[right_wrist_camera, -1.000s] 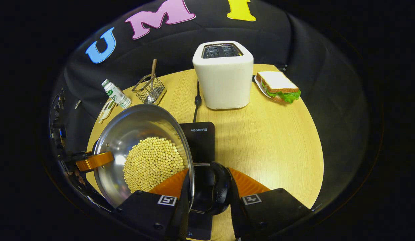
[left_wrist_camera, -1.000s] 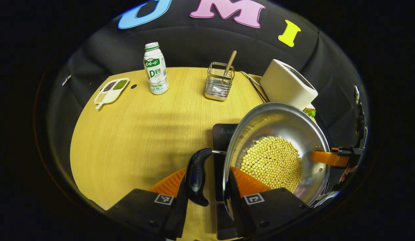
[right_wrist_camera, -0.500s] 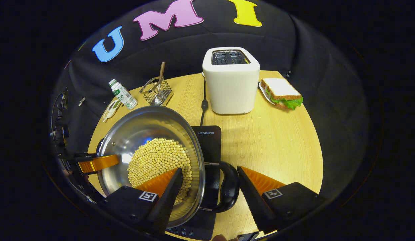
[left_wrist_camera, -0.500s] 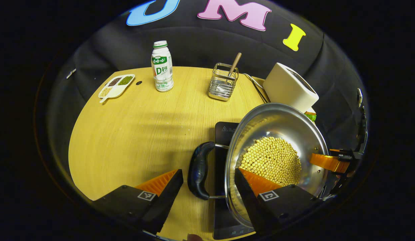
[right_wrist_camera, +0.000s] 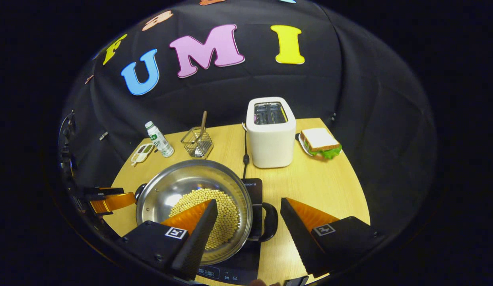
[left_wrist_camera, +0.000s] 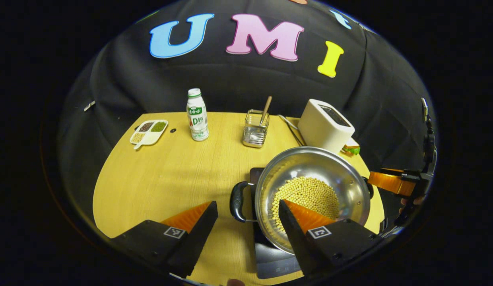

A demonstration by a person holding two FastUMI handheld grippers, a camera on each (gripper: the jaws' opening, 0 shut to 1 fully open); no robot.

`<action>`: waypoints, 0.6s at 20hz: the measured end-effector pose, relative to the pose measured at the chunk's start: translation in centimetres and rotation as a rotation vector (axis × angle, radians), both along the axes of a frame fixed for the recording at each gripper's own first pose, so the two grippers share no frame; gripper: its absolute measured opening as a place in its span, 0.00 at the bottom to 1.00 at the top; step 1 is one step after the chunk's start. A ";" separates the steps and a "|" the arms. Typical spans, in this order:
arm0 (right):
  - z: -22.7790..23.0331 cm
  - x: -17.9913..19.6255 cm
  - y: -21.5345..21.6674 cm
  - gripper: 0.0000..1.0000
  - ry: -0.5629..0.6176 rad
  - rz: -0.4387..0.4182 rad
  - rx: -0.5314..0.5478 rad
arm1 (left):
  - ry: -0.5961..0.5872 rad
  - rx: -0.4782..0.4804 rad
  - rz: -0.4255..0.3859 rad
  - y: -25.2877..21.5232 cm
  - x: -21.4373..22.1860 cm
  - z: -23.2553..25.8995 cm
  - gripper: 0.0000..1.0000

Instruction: First push the handle of the pot to place it horizontally, then grasp the pot with both hands and set it on the induction cooktop.

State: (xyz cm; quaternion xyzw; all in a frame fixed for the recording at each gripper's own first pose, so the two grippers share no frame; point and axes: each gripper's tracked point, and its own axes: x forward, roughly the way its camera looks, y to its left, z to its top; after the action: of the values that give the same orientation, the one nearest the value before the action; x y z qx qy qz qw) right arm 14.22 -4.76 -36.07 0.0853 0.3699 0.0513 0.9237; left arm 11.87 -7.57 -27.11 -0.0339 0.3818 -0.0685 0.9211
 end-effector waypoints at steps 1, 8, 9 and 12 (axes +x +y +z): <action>1.3 -0.1 0.1 0.99 -0.034 -0.002 -0.004 | -0.030 -0.004 0.001 0.0 -0.3 1.2 0.95; 11.1 -0.7 1.3 0.99 -0.254 -0.018 -0.030 | -0.281 0.044 0.028 1.0 -1.5 10.1 0.95; 12.5 -0.9 1.4 0.98 -0.290 -0.016 -0.040 | -0.312 0.045 0.031 1.0 -1.8 11.5 0.96; 17.0 -1.7 2.2 0.98 -0.407 -0.016 -0.045 | -0.389 0.023 0.044 0.8 -2.9 14.5 0.95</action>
State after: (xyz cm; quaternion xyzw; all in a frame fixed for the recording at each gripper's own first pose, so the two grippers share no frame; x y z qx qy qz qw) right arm 12.57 -2.58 -19.12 0.0553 0.1761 0.0519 0.9815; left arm 8.93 -6.75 -12.65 -0.0179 0.1965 -0.0490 0.9791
